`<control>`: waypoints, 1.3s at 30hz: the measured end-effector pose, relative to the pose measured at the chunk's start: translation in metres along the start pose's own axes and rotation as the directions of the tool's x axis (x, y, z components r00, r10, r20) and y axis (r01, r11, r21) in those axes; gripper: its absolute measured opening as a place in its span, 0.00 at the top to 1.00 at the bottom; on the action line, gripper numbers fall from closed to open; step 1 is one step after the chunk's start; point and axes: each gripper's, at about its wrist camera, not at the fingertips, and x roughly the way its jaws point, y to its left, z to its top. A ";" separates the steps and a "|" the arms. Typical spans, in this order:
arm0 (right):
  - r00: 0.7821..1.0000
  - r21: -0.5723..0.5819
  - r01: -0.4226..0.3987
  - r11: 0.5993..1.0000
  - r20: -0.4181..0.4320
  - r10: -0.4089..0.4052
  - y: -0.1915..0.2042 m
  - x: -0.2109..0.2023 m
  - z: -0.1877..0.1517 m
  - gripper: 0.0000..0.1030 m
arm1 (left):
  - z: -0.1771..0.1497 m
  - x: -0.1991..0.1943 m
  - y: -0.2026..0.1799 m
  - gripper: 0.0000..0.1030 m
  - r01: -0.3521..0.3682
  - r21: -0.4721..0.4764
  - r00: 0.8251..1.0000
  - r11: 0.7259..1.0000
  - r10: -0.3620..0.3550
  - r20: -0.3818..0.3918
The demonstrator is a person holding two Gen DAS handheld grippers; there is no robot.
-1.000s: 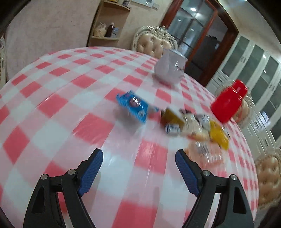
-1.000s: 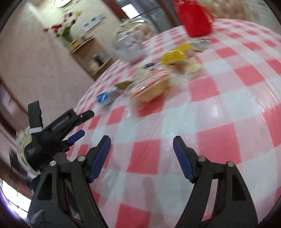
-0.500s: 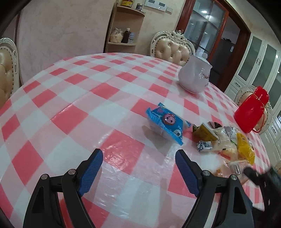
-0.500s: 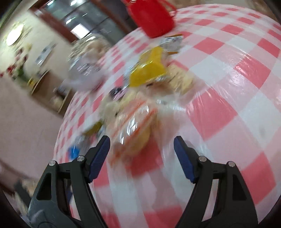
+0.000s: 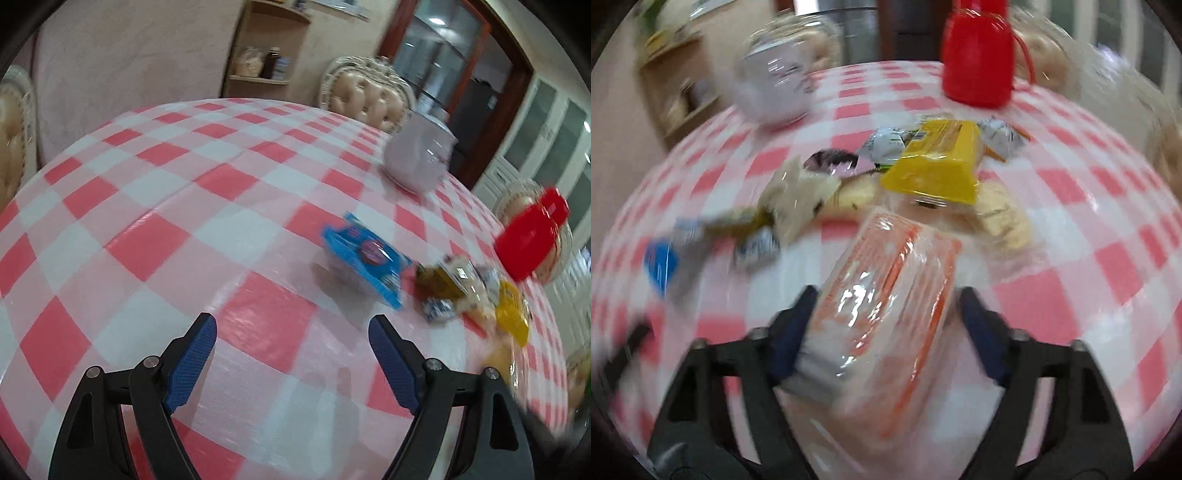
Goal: Organize snacks
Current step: 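Grasp the orange-printed bread packet with the right gripper, then grasp the small white-and-blue candy with the left gripper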
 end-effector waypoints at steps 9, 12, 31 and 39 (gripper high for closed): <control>0.995 -0.028 -0.104 0.994 0.005 0.104 -0.053 -0.027 -0.039 0.44 | 0.014 0.008 0.019 0.17 0.117 -0.129 0.993 0.985 -0.118 0.006; 0.993 -0.020 -0.120 0.993 0.004 0.120 -0.054 -0.025 -0.037 0.47 | 0.010 0.016 -0.006 0.17 0.141 -0.048 0.990 0.989 -0.142 -0.019; 0.985 0.010 -0.170 0.985 0.003 0.170 -0.059 -0.026 -0.036 0.49 | -0.015 0.030 -0.097 0.17 0.242 0.186 0.968 0.952 -0.223 -0.116; 0.981 0.034 -0.193 0.981 0.002 0.193 -0.064 -0.025 -0.035 0.49 | -0.013 0.057 -0.151 0.30 0.200 0.272 0.977 0.941 -0.172 -0.125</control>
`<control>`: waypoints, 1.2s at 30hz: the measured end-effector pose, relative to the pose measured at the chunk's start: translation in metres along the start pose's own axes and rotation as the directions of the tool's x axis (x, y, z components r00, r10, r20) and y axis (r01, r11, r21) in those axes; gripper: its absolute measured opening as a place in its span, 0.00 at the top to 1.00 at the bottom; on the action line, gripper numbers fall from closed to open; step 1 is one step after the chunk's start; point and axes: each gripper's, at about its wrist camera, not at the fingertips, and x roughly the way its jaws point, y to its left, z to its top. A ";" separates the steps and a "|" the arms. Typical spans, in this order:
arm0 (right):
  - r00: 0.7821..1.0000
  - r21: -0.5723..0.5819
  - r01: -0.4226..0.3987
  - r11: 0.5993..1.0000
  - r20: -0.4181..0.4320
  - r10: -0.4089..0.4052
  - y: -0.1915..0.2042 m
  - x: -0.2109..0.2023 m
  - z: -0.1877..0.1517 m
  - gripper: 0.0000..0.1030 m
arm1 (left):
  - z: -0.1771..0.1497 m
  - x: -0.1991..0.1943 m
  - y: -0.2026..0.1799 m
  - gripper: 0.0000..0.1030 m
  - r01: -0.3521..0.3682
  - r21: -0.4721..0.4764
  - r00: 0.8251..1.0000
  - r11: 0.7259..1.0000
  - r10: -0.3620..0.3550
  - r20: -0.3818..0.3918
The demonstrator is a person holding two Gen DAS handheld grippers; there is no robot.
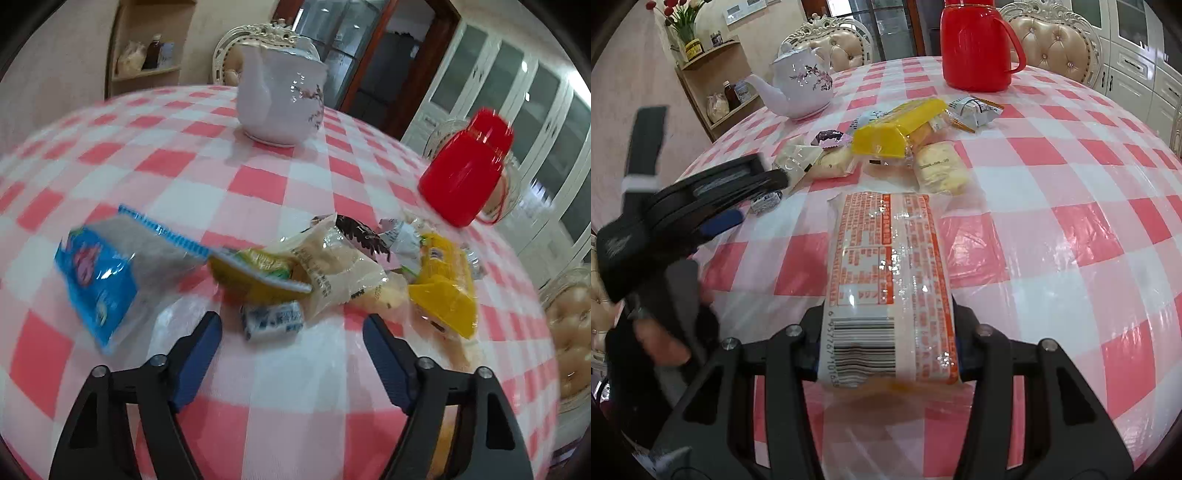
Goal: Organize snacks
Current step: 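Grasp the small white-and-blue candy with the left gripper, then carry the candy and bread packet to the clear bin and open both grippers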
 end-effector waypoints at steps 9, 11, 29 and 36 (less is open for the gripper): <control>1.000 0.006 -0.008 1.000 -0.002 0.008 -0.001 0.000 0.000 0.49 | -0.011 -0.015 0.021 0.67 0.058 0.042 0.998 0.997 -0.058 -0.010; 1.000 0.009 -0.012 1.000 -0.002 0.012 -0.002 -0.001 0.000 0.49 | -0.017 -0.028 0.025 0.67 0.055 0.056 0.998 0.997 -0.056 0.010; 0.994 -0.035 -0.101 0.994 0.026 0.102 0.024 -0.009 -0.007 0.50 | -0.073 -0.102 0.073 0.67 0.021 0.032 0.997 0.999 -0.024 0.078; 0.985 -0.125 -0.169 0.978 0.019 0.173 0.062 -0.014 -0.020 0.50 | -0.092 -0.137 0.098 0.67 0.002 -0.020 0.991 1.000 0.000 0.136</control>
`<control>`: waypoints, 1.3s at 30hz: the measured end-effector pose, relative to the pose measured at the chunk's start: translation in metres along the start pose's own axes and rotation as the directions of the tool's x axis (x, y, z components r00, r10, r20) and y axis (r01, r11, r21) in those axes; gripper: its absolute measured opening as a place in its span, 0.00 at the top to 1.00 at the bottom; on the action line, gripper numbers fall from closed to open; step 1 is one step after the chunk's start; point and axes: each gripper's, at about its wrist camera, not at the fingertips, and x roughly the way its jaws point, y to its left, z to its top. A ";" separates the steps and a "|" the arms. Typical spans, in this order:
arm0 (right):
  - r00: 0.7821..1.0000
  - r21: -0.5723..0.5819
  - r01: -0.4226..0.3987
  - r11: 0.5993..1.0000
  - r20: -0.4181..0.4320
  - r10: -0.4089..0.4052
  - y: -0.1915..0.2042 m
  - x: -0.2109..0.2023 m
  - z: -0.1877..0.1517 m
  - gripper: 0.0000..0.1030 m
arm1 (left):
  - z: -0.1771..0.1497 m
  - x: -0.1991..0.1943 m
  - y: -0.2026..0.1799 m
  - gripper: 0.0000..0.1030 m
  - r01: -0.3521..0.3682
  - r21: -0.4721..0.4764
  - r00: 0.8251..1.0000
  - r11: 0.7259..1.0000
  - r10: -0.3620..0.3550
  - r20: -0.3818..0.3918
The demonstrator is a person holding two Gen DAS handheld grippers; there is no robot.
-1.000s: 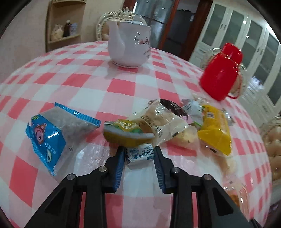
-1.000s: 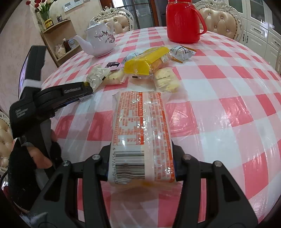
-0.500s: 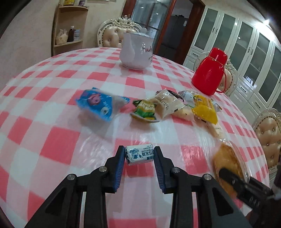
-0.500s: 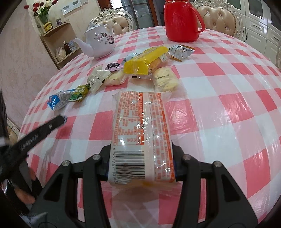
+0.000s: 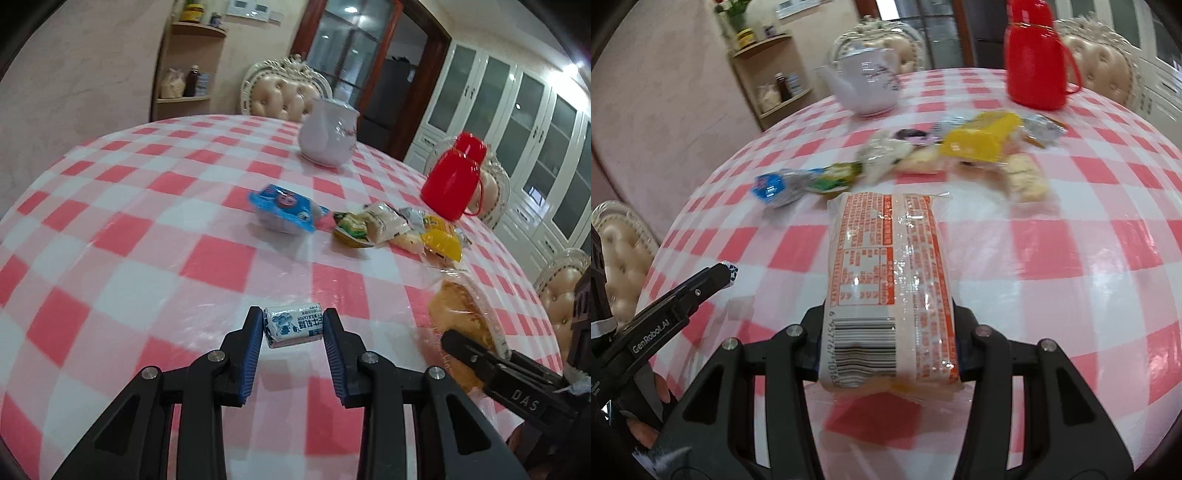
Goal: Organize snacks
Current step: 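Carry the candy and bread packet to the clear bin and open both grippers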
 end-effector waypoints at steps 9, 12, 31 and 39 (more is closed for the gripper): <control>0.994 -0.092 -0.109 0.990 -0.027 0.107 0.048 0.002 -0.020 0.50 | -0.012 -0.033 0.020 0.67 -0.019 -0.024 0.999 1.000 0.020 0.050; 0.991 -0.127 -0.132 0.983 -0.029 0.130 0.064 0.000 -0.026 0.50 | -0.018 -0.042 0.027 0.67 -0.036 -0.039 0.997 0.999 0.038 0.064; 0.955 -0.334 -0.297 0.895 -0.103 0.279 0.158 -0.019 -0.078 0.50 | -0.050 -0.144 0.069 0.67 -0.138 -0.037 0.977 0.990 0.142 0.161; 0.919 -0.350 -0.395 0.850 -0.161 0.361 0.187 -0.029 -0.097 0.50 | -0.070 -0.178 0.118 0.67 -0.214 -0.089 0.964 0.973 0.225 0.144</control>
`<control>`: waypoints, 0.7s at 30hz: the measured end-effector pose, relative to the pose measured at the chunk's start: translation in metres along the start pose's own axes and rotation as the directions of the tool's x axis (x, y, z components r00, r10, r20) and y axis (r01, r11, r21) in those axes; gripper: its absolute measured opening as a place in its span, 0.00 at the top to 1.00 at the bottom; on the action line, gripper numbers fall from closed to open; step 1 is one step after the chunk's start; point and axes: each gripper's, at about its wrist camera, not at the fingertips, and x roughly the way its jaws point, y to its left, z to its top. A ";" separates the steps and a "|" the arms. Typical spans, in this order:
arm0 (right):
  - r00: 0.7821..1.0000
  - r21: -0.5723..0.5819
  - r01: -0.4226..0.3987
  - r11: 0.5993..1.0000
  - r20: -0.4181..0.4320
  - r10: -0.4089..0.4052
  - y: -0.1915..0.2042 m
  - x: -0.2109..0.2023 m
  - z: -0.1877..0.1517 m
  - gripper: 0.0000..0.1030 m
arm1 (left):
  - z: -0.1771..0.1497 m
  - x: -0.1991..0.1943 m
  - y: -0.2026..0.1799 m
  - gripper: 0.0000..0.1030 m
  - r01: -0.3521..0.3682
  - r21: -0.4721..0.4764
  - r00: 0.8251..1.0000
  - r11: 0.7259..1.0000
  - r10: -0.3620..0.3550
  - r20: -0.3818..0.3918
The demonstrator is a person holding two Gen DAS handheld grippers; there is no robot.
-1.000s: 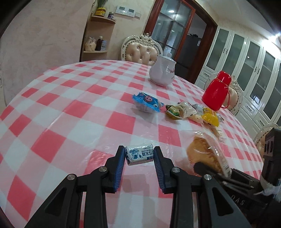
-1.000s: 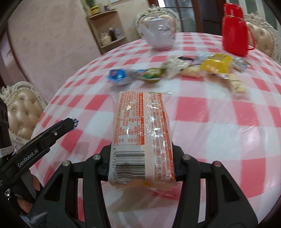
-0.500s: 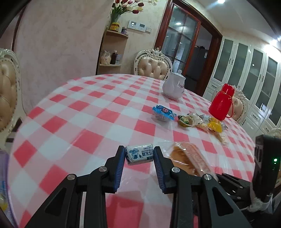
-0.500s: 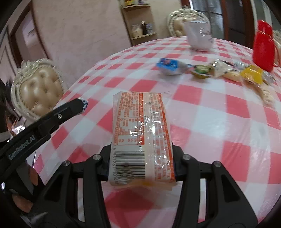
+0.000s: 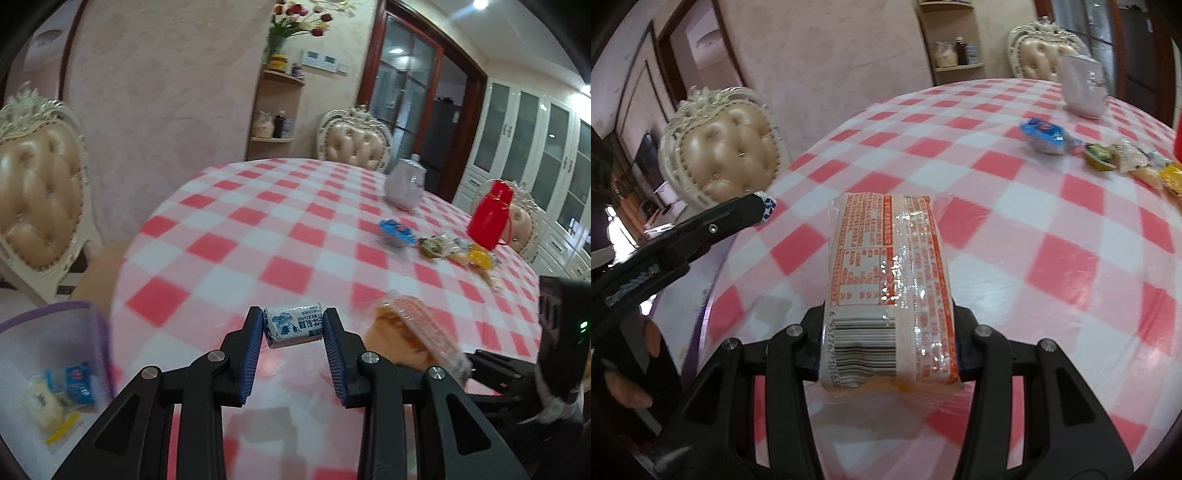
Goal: Organize snacks
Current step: 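Carry the candy and bread packet to the clear bin and open both grippers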
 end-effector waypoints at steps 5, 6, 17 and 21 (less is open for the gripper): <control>0.998 -0.037 -0.053 0.998 -0.029 0.052 0.029 0.009 -0.004 0.50 | -0.006 -0.010 0.034 0.67 -0.053 -0.043 0.999 0.998 0.053 -0.008; 0.998 -0.044 -0.062 0.997 -0.034 0.060 0.035 0.011 -0.005 0.50 | -0.007 -0.012 0.041 0.67 -0.066 -0.050 0.998 0.997 0.066 -0.009; 0.975 -0.222 -0.217 0.951 -0.104 0.198 0.133 0.030 -0.020 0.50 | -0.012 -0.034 0.118 0.67 -0.212 -0.154 0.977 0.965 0.212 -0.014; 0.964 -0.278 -0.255 0.926 -0.146 0.222 0.162 0.039 -0.029 0.50 | -0.010 -0.049 0.148 0.67 -0.268 -0.197 0.962 0.943 0.272 -0.006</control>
